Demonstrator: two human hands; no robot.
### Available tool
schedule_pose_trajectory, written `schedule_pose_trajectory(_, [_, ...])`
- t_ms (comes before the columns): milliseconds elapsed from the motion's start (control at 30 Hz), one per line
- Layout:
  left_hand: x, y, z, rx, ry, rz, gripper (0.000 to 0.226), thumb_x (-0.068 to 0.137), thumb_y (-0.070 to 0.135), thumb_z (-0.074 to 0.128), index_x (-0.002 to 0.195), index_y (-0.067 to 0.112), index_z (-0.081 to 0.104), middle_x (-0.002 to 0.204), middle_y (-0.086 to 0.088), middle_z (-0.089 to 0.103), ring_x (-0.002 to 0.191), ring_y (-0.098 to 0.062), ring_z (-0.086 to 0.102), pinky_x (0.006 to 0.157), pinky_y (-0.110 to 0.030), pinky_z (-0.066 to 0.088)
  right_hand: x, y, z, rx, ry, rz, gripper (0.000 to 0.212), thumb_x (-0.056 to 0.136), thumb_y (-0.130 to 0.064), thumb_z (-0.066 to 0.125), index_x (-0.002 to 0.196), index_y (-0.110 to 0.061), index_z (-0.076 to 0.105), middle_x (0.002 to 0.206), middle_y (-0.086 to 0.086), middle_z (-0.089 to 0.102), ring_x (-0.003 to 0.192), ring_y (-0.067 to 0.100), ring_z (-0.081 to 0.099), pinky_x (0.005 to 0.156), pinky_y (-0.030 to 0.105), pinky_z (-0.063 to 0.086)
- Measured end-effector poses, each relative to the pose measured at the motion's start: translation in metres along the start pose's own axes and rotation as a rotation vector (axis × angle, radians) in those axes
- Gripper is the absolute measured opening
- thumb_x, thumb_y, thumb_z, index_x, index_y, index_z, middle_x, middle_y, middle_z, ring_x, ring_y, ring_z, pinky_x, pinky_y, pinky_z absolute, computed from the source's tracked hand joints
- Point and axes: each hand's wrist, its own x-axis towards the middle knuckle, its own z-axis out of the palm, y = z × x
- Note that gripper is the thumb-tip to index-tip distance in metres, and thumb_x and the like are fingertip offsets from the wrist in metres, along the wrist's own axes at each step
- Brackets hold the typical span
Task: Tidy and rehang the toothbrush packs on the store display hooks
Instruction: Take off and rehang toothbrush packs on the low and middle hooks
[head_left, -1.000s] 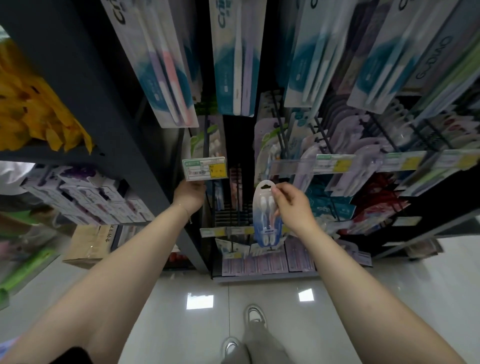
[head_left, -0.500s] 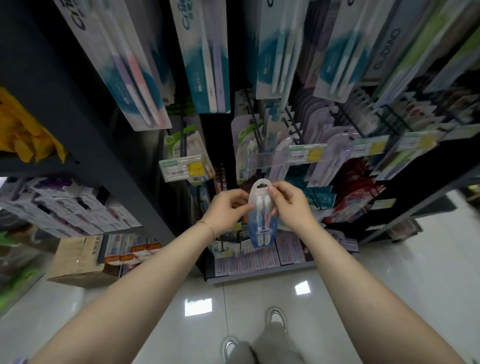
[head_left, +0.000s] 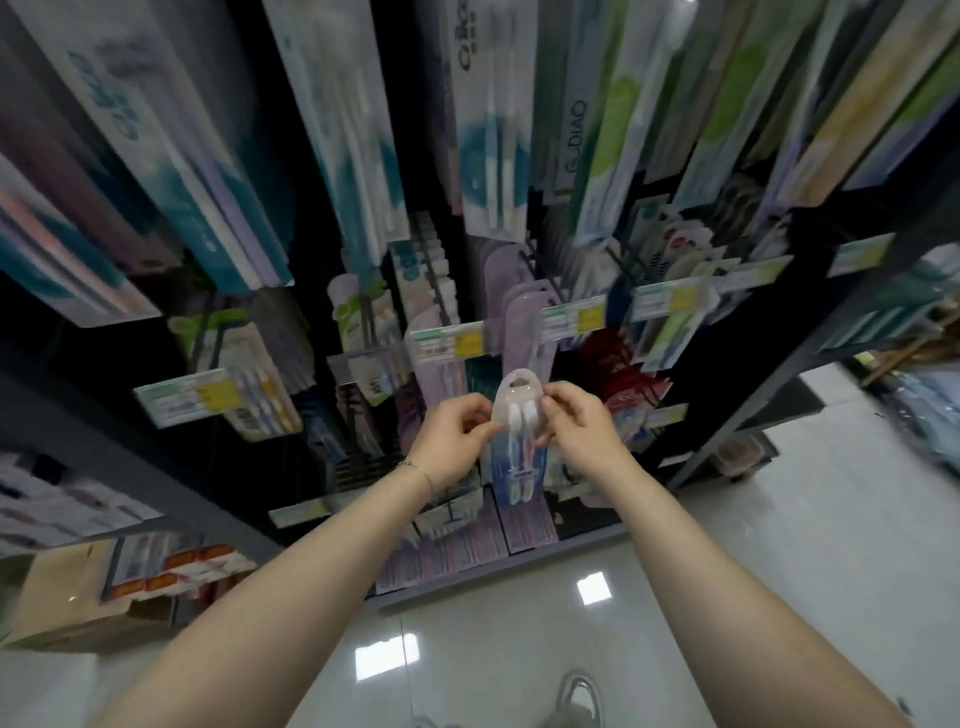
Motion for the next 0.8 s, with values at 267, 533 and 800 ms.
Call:
schedule_pose_trajectory(267, [0.045, 0.060, 0.101, -0.050, -0.032, 0.016, 0.006, 0.090, 0.018, 0.065, 0.089, 0.012, 0.067, 0.087, -0.002, 0.071, 0.085, -0.015, 0.067, 0.082, -0.039, 0.056, 0.009, 0.036, -0.108, -0.039, 0.083, 0.040, 0.021, 0.101, -0.014, 0.042, 0.089, -0.024, 0.057, 0.084, 0.006, 0.063, 0.064, 0.014, 0.061, 0.070, 0.044, 0.054])
schedule_pose_trajectory(533, [0.077, 0.088, 0.145, -0.056, -0.023, -0.051, 0.010, 0.094, 0.016, 0.057, 0.092, 0.010, 0.065, 0.090, -0.006, 0.069, 0.088, -0.021, 0.065, 0.081, -0.034, 0.052, 0.050, 0.054, -0.154, -0.046, 0.117, 0.169, 0.018, 0.099, -0.017, 0.045, 0.087, -0.015, 0.058, 0.076, 0.004, 0.061, 0.073, 0.027, 0.062, 0.079, 0.048, 0.054])
schedule_pose_trajectory(800, [0.103, 0.092, 0.143, -0.170, 0.115, -0.101, 0.010, 0.096, 0.020, 0.056, 0.092, 0.015, 0.063, 0.092, -0.004, 0.067, 0.091, -0.021, 0.064, 0.085, -0.033, 0.051, 0.081, 0.032, -0.158, -0.001, 0.137, 0.104, 0.021, 0.100, -0.017, 0.043, 0.086, -0.022, 0.058, 0.075, -0.002, 0.061, 0.073, 0.023, 0.062, 0.064, 0.030, 0.047])
